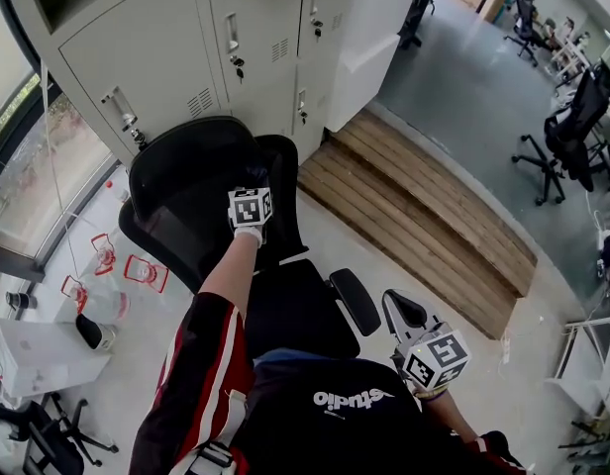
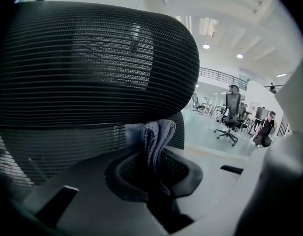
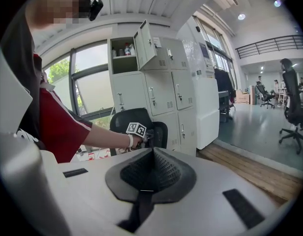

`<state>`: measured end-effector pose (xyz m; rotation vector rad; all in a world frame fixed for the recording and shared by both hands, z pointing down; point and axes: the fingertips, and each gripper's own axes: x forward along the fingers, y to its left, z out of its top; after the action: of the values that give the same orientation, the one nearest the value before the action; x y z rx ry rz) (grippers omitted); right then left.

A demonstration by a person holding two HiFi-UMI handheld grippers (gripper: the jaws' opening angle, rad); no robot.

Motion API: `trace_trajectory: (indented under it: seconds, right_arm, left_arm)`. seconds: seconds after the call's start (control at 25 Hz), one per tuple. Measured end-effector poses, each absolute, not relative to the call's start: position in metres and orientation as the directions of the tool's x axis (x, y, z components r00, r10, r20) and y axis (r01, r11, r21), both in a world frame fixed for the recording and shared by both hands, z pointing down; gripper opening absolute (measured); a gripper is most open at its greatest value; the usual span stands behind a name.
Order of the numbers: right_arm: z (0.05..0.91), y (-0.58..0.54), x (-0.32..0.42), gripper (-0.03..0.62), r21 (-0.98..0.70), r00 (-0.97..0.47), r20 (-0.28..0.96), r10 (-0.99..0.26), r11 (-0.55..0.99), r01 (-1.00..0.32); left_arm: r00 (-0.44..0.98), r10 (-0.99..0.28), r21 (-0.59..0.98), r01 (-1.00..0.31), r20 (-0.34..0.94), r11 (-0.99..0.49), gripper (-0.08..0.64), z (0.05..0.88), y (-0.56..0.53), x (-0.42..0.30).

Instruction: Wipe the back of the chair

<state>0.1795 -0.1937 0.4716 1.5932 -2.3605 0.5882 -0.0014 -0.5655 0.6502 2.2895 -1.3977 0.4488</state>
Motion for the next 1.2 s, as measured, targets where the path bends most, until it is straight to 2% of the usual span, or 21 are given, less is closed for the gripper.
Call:
trace_trajectory:
  seconds: [0.36, 0.76, 0.96, 1.2]
  right_arm:
    - [0.476, -0.188, 0.183, 0.015, -0.206, -0.355, 0.407, -0.841, 0.295, -0.933]
    - [0.478, -0.183, 0.169, 0.015, -0.194, -0.361, 0.410, -0.837, 0.306, -0.932]
    - [0.475, -0.187, 0.143, 0.015, -0.209, -0.424, 0.386, -0.819, 0.370, -0.905]
    - [0.472, -0.202, 0.112, 0.015, -0.232, -0.522, 0.342, -0.781, 0.468, -0.853]
  left_arm:
    - [0.495, -0.732, 0.201, -0.866, 0.469, -0.457, 0.061, 0.647, -0.571, 0.032]
    - [0.616, -0.696, 0.280, -0.788, 0.369, -0.548, 0.061, 0.619, -0.546, 0.075]
    - [0.630, -0.706, 0.271, -0.777, 0.324, -0.568, 0.061, 0.600, -0.506, 0.045]
    - [0.536, -0.774, 0.230, -0.844, 0.338, -0.484, 0.061, 0.604, -0.456, -0.040]
